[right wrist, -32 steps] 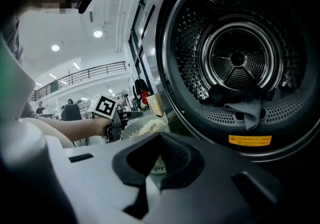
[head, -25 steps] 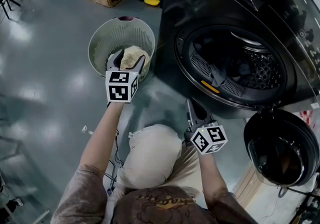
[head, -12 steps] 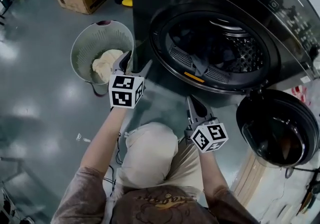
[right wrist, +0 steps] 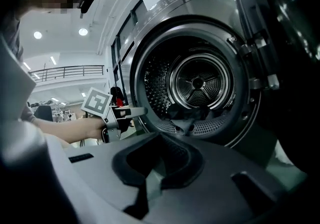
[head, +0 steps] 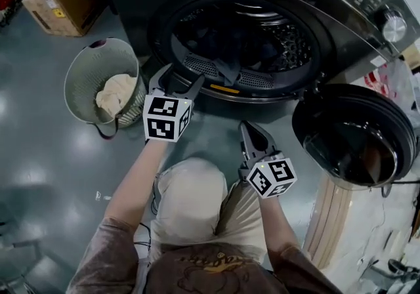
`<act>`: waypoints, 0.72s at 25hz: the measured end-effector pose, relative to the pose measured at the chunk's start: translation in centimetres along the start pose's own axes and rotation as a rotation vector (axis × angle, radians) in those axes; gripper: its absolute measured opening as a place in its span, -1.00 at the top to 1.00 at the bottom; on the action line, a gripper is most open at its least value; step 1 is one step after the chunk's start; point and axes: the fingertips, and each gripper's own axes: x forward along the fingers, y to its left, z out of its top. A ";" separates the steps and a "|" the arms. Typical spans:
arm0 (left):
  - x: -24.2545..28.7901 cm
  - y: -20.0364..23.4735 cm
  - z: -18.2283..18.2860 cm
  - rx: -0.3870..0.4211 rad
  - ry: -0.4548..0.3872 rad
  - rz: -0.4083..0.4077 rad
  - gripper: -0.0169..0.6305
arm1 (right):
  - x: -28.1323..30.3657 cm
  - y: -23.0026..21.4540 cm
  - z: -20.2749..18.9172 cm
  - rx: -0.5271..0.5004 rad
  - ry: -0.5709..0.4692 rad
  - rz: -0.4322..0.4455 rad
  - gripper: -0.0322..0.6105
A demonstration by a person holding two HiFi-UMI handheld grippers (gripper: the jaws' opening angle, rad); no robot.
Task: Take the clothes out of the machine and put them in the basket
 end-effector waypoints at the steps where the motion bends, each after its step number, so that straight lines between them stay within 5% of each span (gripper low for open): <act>1: 0.5 -0.8 0.1 0.003 0.001 -0.016 -0.03 | -0.4 -0.5 0.0 0.004 -0.003 -0.014 0.91; 10: 4.7 -5.6 0.3 0.036 0.017 -0.120 -0.07 | -3.3 -3.4 -0.5 0.036 -0.027 -0.112 0.91; 18: 6.1 -6.4 0.1 0.050 0.034 -0.135 -0.08 | -3.6 -3.9 -0.6 0.044 -0.029 -0.119 0.91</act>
